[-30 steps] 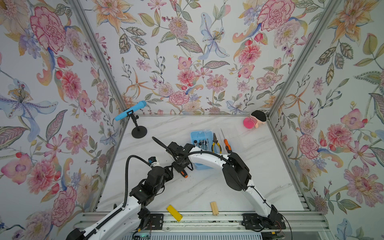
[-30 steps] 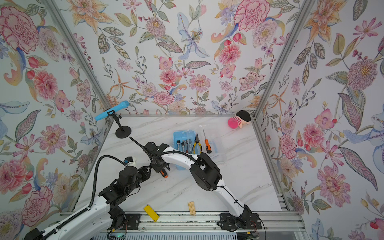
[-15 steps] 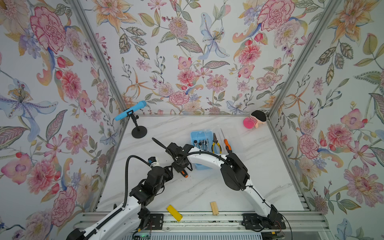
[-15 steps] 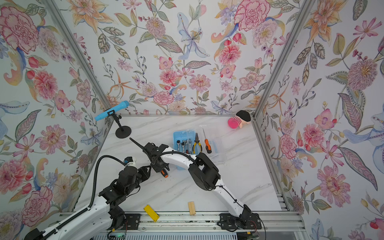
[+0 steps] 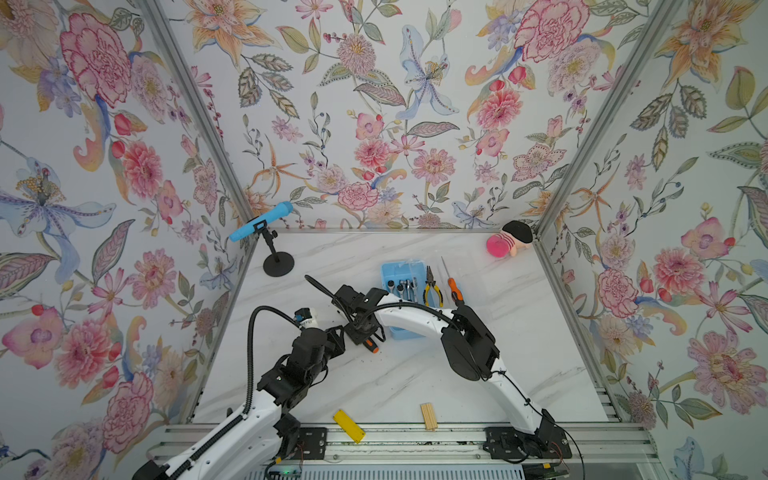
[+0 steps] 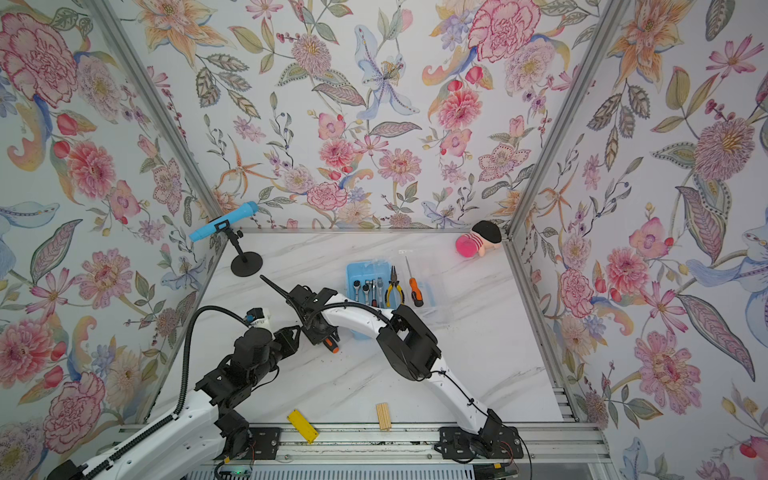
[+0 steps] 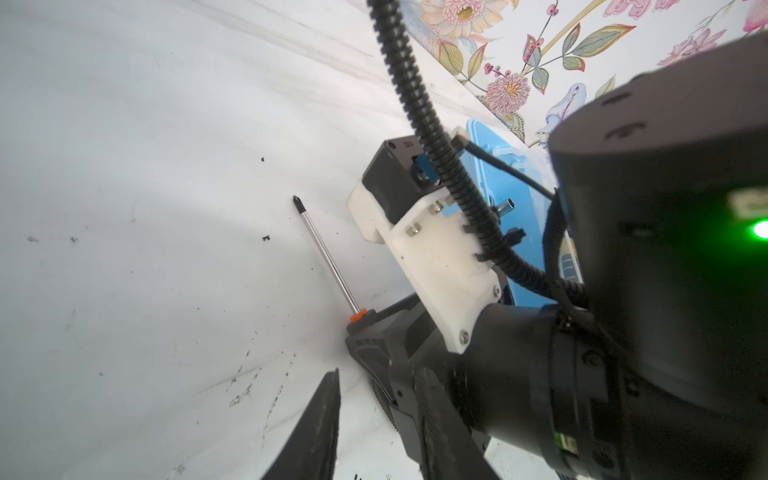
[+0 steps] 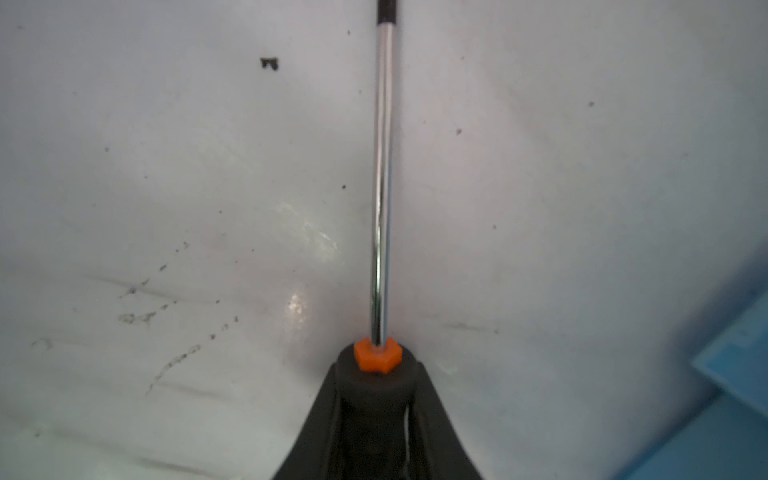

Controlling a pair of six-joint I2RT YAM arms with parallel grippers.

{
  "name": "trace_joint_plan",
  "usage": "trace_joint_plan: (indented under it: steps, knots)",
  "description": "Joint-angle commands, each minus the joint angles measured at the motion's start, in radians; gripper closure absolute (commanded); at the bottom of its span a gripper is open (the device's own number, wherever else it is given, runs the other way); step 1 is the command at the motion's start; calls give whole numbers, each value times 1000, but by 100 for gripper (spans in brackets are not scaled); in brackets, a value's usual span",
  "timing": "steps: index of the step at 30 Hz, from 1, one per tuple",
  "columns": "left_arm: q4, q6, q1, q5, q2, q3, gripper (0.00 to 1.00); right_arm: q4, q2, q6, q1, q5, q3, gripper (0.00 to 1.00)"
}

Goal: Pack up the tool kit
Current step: 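Lower the right gripper onto the black-and-orange screwdriver handle and close it, then lift the black-and-orange screwdriver upright and carry it over the box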

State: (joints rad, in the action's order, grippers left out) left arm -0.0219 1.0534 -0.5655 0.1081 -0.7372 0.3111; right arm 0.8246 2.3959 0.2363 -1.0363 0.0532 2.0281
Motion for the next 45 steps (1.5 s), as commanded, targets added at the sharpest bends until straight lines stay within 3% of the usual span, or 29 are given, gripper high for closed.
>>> trace_joint_plan:
  steps: [1, 7, 14, 23, 28, 35, 45]
  knots:
    - [-15, -36, 16, -2, -7, 37, 66, 12, -75, 31, 29, -30, 5, 100]
    - [-26, -56, 22, -12, -16, 77, 67, 4, -184, 67, 76, -124, 22, 100]
    - [30, -91, 26, -58, -97, 132, 67, 6, -332, 63, 164, -78, -9, 100]
    - [159, -143, 25, -137, -286, 249, 67, 8, -564, -20, 380, 6, -193, 100]
    - [213, -161, 22, -186, -397, 320, 68, 4, -661, -78, 550, 54, -290, 100]
    - [245, -173, 16, -211, -485, 374, 68, 2, -704, -119, 686, 65, -362, 100]
    - [254, -194, 17, -228, -580, 434, 68, -28, -686, -132, 711, 82, -492, 100]
